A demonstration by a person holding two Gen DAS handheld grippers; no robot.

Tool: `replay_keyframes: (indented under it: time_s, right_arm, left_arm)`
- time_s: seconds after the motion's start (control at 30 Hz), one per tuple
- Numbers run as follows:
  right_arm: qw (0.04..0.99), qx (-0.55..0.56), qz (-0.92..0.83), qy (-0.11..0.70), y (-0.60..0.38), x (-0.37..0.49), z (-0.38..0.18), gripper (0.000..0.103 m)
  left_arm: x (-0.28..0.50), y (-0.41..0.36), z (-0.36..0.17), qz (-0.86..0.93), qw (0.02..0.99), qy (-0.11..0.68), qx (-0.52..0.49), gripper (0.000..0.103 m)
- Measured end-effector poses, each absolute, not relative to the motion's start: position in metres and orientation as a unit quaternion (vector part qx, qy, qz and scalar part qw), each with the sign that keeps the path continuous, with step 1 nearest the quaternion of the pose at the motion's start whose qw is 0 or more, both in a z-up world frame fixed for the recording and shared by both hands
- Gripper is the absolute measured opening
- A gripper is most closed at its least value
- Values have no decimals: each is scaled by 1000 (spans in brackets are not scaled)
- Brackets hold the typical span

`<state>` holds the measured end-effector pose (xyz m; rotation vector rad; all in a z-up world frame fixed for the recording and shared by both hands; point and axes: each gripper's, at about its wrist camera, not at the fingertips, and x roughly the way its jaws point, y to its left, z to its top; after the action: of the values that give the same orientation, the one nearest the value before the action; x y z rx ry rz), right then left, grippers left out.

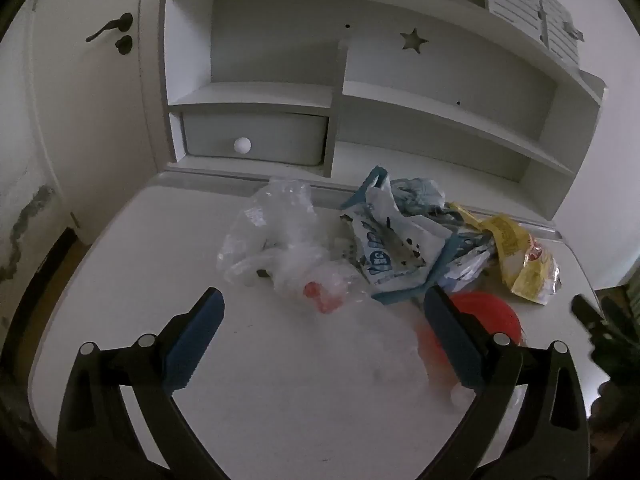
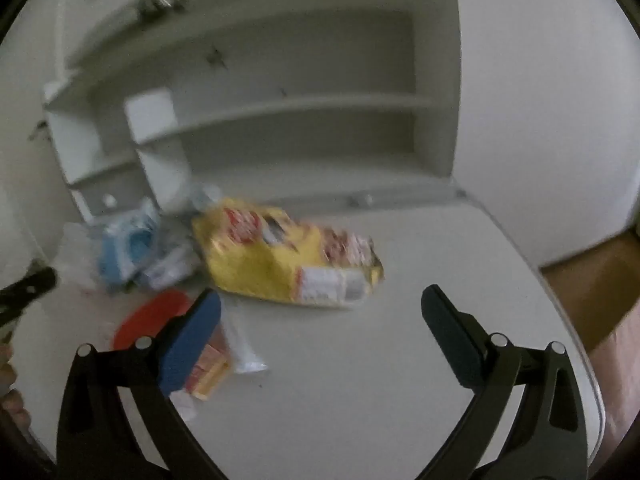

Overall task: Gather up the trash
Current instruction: 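Move right tool toward red lid while left tool approaches clear plastic bag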

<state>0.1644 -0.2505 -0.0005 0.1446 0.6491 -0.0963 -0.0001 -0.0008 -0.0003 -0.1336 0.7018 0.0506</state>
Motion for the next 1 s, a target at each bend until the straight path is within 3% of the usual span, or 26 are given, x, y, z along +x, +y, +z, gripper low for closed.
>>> replay_keyframes:
  time_s: [1.0]
  right_arm:
    - [944, 77, -23, 319, -244, 148, -1, 97]
  left_arm:
    - [-10, 1, -6, 33, 935, 350, -37, 97]
